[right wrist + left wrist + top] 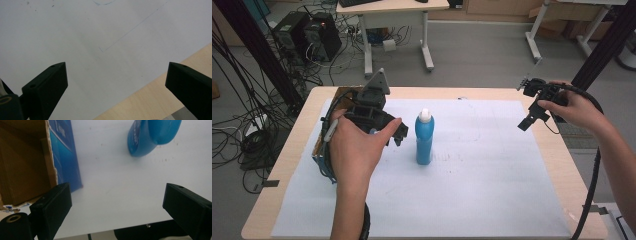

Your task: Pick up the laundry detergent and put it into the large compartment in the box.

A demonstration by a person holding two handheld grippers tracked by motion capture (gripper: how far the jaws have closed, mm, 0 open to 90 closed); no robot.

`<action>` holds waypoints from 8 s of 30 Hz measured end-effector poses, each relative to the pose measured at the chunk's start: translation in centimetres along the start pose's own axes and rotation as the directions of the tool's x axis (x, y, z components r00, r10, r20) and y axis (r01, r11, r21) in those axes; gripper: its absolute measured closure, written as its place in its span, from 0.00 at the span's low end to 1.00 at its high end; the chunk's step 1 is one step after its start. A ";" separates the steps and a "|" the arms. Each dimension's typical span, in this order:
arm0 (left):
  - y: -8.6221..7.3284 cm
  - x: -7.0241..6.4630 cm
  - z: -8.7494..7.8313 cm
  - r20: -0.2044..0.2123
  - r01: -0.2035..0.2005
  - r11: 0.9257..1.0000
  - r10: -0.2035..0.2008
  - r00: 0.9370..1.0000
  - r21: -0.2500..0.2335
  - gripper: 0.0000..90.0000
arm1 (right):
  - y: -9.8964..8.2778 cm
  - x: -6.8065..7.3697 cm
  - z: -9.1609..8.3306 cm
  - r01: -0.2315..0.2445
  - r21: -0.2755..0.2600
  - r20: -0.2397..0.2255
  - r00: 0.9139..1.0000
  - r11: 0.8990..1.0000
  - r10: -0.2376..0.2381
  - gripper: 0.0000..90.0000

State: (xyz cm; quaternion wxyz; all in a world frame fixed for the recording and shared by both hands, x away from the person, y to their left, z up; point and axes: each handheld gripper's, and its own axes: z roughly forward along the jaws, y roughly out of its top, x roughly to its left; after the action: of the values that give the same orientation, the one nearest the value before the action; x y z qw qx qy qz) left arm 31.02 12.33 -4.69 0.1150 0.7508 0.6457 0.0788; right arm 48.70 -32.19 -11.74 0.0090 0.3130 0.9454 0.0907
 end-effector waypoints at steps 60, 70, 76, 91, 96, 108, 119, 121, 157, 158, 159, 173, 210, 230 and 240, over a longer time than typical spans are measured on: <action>12.0 -7.7 7.6 0.006 -0.034 0.999 0.034 0.999 0.032 0.10 | -2.9 -1.0 -0.6 -0.006 -0.026 0.003 1.000 1.000 0.006 0.05; 12.2 -7.2 9.5 0.038 -0.010 0.998 0.008 0.999 0.059 0.10 | -2.8 -0.8 -0.4 0.005 -0.026 -0.005 1.000 1.000 -0.005 0.05; 12.4 -7.2 10.8 0.039 -0.002 0.996 -0.002 0.999 0.087 0.11 | -2.7 -0.6 -0.4 0.006 -0.023 -0.003 1.000 1.000 -0.006 0.05; 12.0 -7.4 12.2 0.020 0.004 0.993 -0.007 1.000 0.114 0.17 | -2.7 -0.4 -0.3 0.008 -0.033 0.003 1.000 0.999 -0.008 0.05; 11.9 -7.6 12.4 0.007 0.002 0.993 -0.002 1.000 0.114 0.25 | -2.6 -0.4 -0.3 0.004 -0.035 0.002 1.000 0.999 -0.004 0.05; 11.6 -8.1 12.6 -0.025 0.010 0.994 -0.007 1.000 0.109 0.41 | -3.0 -0.3 -0.6 0.007 -0.041 0.010 1.000 0.999 -0.007 0.05; 10.9 -8.4 12.5 -0.034 0.004 0.997 -0.001 0.999 0.076 0.42 | -3.0 -0.2 -0.7 0.006 -0.042 0.010 1.000 0.999 -0.005 0.05; 10.6 -8.4 12.5 -0.031 -0.002 0.998 0.004 1.000 0.062 0.42 | -3.0 -0.2 -0.7 0.004 -0.044 0.012 1.000 0.999 -0.004 0.05; 9.5 -5.6 0.7 0.009 -0.066 0.998 0.067 0.998 -0.023 0.42 | -0.9 1.1 -0.7 0.022 -0.021 0.009 1.000 1.000 -0.022 0.05; 9.5 -5.6 0.1 0.007 -0.071 0.997 0.071 0.997 -0.029 0.42 | -0.8 1.1 -0.6 0.027 -0.022 0.012 1.000 0.999 -0.027 0.05; 9.5 -5.7 -0.5 0.001 -0.076 0.997 0.076 0.997 -0.028 0.42 | -0.8 1.1 -0.6 0.027 -0.022 0.012 1.000 0.999 -0.027 0.05; 9.3 -2.8 -6.7 0.023 -0.059 0.996 0.060 0.998 -0.060 0.42 | 0.1 1.8 -0.8 0.048 -0.019 0.009 0.999 0.999 -0.047 0.05; 5.8 8.6 -11.4 -0.055 0.116 0.988 -0.122 0.991 -0.106 0.42 | 3.7 6.7 -1.6 0.124 0.050 0.073 0.989 0.991 -0.127 0.05; 5.2 11.9 -5.1 -0.068 0.169 0.984 -0.173 0.983 -0.060 0.42 | 4.1 8.1 -1.5 0.121 0.083 0.097 0.987 0.989 -0.129 0.05; 4.7 12.2 -1.6 -0.056 0.165 0.985 -0.168 0.984 -0.048 0.42 | 3.8 7.8 -1.0 0.104 0.085 0.089 0.990 0.991 -0.112 0.05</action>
State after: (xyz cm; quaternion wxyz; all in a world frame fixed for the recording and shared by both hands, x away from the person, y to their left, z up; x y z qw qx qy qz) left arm 36.95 23.83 -2.17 0.1179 0.6888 0.7075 0.1052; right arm 44.60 -24.70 -9.78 0.0455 0.2653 0.9624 0.0373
